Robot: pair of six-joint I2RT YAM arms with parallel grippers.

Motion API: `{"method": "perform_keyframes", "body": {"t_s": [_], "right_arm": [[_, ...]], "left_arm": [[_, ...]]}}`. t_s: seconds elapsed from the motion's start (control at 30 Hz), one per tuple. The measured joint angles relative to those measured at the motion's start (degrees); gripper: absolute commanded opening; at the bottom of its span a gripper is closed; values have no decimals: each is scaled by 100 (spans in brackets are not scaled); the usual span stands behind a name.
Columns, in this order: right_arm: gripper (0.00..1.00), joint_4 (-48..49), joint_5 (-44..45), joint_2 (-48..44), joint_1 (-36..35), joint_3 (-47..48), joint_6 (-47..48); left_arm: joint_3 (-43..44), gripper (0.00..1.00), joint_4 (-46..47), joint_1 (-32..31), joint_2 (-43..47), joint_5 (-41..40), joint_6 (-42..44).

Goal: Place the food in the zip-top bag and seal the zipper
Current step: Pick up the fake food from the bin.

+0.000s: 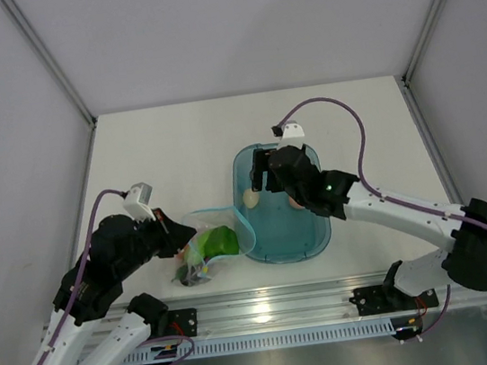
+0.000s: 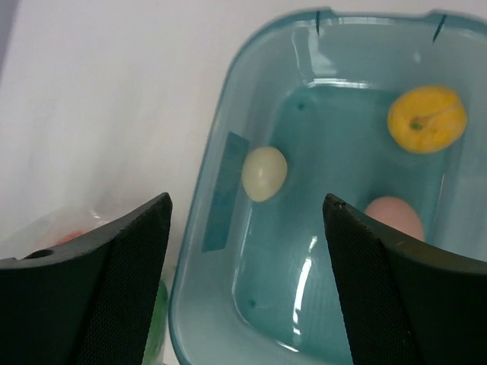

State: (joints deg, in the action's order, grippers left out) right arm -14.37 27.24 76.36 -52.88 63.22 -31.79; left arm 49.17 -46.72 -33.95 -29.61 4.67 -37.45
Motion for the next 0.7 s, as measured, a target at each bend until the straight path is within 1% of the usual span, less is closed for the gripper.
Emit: {"method": "perform_keyframes", "body": {"t_s": [0.13, 0.17, 0.23, 0.37, 0.5, 0.7], "right_arm": [[76, -210, -240, 817, 273, 114, -334], [74, -236, -304, 1062, 317, 170, -400], [72, -256, -450, 1478, 407, 234, -503], [68, -286, -732, 2199, 474, 295, -684], [66, -229, -935, 2594, 474, 313, -743], [65, 116, -1209, 2863, 501, 326, -769]], "left_arm": [[0, 1, 11, 0, 0, 4, -2], [0, 1, 17, 0, 0, 4, -2], [0, 0, 44, 0, -2, 4, -2], [-2, 0, 90, 0, -2, 4, -2], [-2, 0, 118, 0, 0, 2, -2], [-2, 1, 120, 0, 0, 2, 0]]}}
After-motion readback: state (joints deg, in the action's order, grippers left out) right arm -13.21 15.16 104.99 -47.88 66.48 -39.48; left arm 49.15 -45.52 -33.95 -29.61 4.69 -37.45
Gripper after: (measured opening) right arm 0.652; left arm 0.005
